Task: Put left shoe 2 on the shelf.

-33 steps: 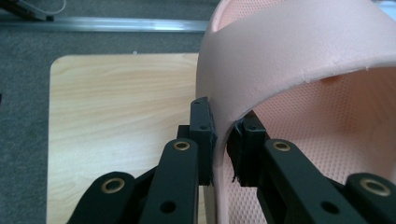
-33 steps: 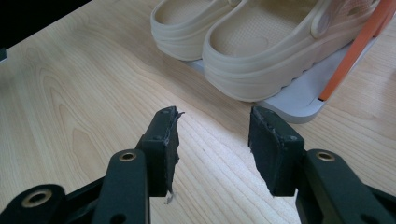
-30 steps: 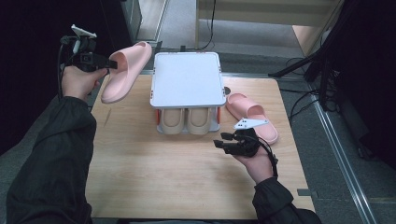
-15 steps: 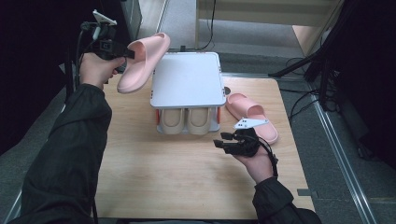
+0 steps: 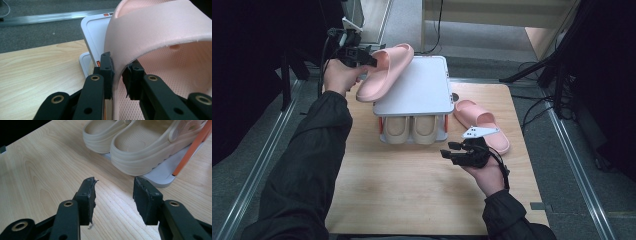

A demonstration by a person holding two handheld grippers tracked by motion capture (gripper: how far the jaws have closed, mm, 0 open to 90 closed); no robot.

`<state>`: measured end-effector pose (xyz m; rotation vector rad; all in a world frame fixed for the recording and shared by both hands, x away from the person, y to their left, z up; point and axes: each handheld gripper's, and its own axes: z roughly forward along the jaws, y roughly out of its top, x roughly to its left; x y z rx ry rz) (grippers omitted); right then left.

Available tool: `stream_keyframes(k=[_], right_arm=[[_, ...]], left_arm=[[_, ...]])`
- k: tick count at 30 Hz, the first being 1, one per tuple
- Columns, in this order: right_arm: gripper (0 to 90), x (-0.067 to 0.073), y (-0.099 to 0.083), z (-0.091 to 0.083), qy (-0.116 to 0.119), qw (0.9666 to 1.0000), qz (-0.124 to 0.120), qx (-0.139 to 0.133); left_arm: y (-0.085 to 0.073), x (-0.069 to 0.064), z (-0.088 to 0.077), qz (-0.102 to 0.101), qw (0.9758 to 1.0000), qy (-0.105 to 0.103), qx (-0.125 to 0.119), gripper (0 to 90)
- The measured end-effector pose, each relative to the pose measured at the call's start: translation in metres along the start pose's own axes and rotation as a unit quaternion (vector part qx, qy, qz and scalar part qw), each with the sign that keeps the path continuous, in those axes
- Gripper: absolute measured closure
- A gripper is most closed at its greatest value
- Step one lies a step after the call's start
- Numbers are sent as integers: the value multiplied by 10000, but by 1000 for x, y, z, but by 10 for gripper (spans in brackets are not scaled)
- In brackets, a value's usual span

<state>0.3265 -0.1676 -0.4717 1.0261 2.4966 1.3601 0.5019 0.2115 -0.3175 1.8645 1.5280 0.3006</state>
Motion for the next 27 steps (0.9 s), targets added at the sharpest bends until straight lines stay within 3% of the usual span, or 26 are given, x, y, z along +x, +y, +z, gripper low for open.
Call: stream_keyframes(k=[8,27], right_arm=[[535,0,0,1,-7,10000,-35,-8],[535,1,1,3,-9,10000,-46,46]], left_arm=[[0,-10,12,58,9999,70,90,690],[-8,-19,11,270,9991,-246,221,619]])
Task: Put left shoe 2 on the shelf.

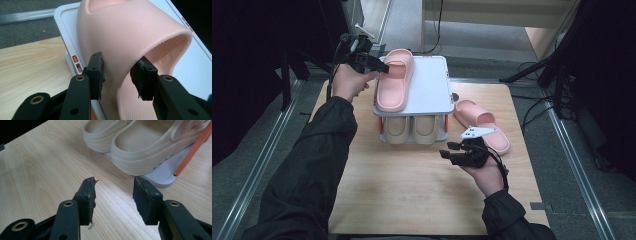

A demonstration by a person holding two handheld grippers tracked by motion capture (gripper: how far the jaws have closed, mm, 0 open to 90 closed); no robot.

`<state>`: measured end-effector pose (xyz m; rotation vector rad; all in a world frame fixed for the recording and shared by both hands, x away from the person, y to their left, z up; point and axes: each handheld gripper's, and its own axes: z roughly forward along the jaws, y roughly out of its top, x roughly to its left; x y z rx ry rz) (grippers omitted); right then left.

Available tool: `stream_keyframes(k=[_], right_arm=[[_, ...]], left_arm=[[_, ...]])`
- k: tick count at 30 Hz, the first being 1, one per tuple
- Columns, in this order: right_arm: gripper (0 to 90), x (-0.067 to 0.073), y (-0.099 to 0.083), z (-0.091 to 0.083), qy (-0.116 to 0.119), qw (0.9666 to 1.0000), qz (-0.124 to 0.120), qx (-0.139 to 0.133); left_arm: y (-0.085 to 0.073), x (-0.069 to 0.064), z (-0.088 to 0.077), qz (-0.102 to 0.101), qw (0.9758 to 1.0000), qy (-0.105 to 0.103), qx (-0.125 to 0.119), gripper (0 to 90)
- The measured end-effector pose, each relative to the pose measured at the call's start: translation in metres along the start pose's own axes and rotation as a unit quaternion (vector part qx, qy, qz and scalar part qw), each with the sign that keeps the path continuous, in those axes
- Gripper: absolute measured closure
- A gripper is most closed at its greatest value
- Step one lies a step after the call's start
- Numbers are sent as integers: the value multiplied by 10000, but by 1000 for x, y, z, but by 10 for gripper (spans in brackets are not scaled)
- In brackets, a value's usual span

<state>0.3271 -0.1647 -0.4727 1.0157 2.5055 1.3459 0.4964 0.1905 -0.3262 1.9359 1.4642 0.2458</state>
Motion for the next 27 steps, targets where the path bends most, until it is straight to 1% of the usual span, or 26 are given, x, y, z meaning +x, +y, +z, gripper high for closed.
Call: stream_keyframes(k=[3,4,5,6,8,10,13,18,21,24,26,27], right_arm=[[535,0,0,0,-1,10000,-1,0],[536,0,0,0,0,10000,1,-2],[535,0,0,0,0,10000,2,-8],[536,0,0,0,0,10000,15,-7],[535,-1,0,0,-4,10000,13,-3],[535,-1,0,0,-4,10000,12,-14],[535,-1,0,-1,-15,10000,-12,-24],[536,-3,0,-4,-37,10000,60,-46],[537,-5,0,-6,-58,9999,65,-71],[540,-8,0,-9,-103,9998,100,-103],[540,-11,0,-11,-118,9998,107,-132],[540,-12,0,-13,-144,9997,132,-155]], left_arm=[[-1,-1,0,2,10000,-34,-7,617],[-1,-2,-1,5,10000,-76,-36,615],[-2,-3,-1,1,9999,-162,-51,614],[-2,-3,-1,-19,9998,-219,-10,614],[-3,-4,0,25,9998,-189,7,616],[-4,-3,0,25,9998,-209,-34,618],[-4,-1,-2,37,9998,-206,-61,594],[-5,-1,-9,63,9996,-223,-152,579],[-7,0,-17,104,9995,-224,-183,569],[-10,1,-24,100,9994,-245,-222,548],[-14,3,-30,92,9992,-327,-203,524],[-16,4,-32,80,9992,-334,-215,517]])
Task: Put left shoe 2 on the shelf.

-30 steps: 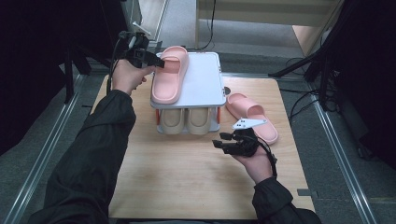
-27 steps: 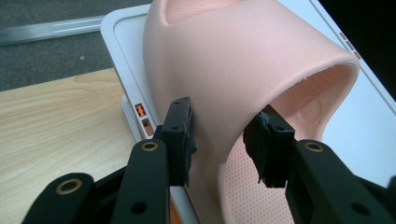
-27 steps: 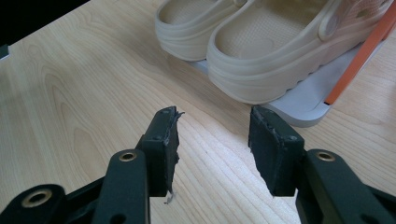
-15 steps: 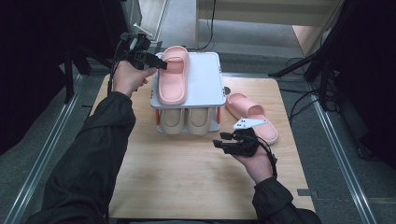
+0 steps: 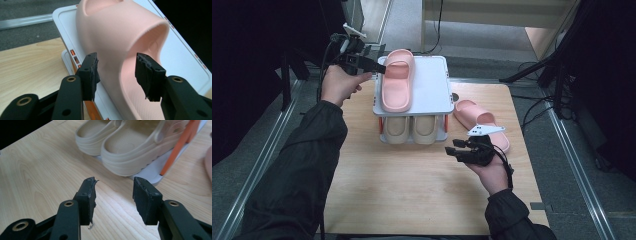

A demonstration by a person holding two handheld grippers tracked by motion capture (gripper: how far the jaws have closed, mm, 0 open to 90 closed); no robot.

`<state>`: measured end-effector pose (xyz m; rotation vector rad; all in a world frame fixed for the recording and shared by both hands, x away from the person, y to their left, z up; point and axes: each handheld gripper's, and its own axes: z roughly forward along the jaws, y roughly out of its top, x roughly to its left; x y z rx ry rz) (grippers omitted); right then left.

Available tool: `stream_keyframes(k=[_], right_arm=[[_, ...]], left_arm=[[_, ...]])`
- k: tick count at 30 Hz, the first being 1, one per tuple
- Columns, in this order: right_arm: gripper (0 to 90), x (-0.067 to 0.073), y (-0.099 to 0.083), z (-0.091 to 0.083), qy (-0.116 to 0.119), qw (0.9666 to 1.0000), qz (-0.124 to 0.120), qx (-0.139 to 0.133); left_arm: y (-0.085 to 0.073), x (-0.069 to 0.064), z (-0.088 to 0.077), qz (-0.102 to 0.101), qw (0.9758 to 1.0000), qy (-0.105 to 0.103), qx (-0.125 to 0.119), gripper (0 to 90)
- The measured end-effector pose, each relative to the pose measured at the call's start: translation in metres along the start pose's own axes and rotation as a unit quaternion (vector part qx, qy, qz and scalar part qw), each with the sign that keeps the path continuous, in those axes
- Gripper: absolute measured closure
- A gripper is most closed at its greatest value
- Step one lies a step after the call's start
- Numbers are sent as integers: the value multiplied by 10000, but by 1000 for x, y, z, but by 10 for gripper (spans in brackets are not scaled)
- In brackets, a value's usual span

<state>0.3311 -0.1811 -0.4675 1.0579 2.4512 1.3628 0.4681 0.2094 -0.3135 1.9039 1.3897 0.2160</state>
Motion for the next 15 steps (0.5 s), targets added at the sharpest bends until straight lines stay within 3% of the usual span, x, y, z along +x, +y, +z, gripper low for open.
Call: stream_keyframes(k=[10,15], right_arm=[[543,-11,3,-8,-210,9998,-35,-42],[564,-18,3,-13,-255,9997,-13,-7]], left_arm=[[-22,9,-20,136,9999,-50,-39,453],[-37,19,-25,97,9999,-42,-62,441]])
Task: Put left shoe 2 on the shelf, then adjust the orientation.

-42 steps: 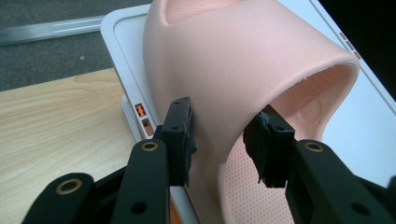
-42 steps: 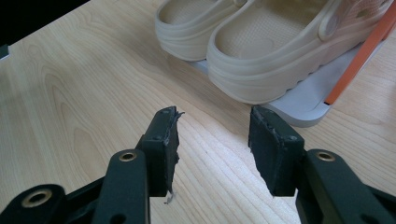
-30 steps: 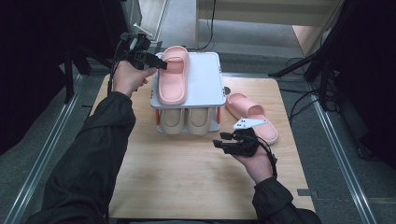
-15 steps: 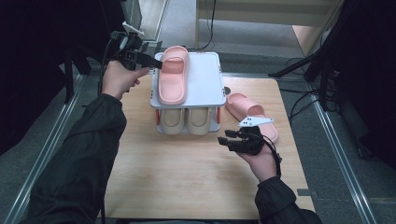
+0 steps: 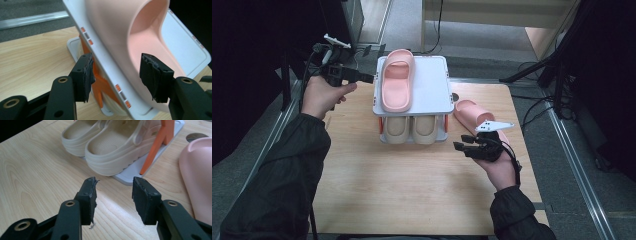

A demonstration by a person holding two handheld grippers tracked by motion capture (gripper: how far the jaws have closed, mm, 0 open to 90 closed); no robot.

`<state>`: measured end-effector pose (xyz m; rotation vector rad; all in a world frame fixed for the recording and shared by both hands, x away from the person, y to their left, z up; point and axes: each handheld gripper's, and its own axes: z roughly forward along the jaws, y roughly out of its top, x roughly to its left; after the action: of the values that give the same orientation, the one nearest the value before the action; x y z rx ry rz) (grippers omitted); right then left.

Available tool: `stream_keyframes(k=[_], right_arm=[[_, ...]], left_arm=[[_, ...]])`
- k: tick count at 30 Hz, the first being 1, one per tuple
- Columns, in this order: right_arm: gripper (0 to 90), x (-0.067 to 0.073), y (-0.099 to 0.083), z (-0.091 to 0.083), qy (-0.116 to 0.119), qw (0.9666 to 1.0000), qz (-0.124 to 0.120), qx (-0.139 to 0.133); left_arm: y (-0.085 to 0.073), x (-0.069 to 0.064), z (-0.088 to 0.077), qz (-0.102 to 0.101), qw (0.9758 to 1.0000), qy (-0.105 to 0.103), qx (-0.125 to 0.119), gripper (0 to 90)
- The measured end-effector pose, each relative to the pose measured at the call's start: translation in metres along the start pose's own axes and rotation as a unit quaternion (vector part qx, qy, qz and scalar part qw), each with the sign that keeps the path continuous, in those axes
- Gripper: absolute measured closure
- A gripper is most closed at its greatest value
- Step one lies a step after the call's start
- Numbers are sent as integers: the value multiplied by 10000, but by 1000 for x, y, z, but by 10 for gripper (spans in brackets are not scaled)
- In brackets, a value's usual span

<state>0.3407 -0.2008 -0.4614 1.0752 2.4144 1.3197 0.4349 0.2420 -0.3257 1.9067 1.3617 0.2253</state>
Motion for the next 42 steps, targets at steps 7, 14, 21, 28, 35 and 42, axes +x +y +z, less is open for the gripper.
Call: stream_keyframes(k=[7,14,21,28,35,42], right_arm=[[649,-12,1,-6,19,9998,172,-25],[729,-30,1,-4,-171,9989,439,45],[860,-50,2,-1,-267,9976,642,-38],[900,-70,2,0,-445,9953,851,-83],[900,-87,-2,4,-649,9939,891,-39],[900,-100,-6,9,-786,9925,940,33]], left_arm=[[-24,6,2,166,9998,-66,47,410],[-48,11,6,124,9997,-202,-22,403],[-70,14,11,113,9997,-203,5,401],[-95,14,16,5,9995,-317,-9,396],[-110,9,17,57,9994,-331,-57,394],[-121,8,23,44,9995,-324,-9,391]])
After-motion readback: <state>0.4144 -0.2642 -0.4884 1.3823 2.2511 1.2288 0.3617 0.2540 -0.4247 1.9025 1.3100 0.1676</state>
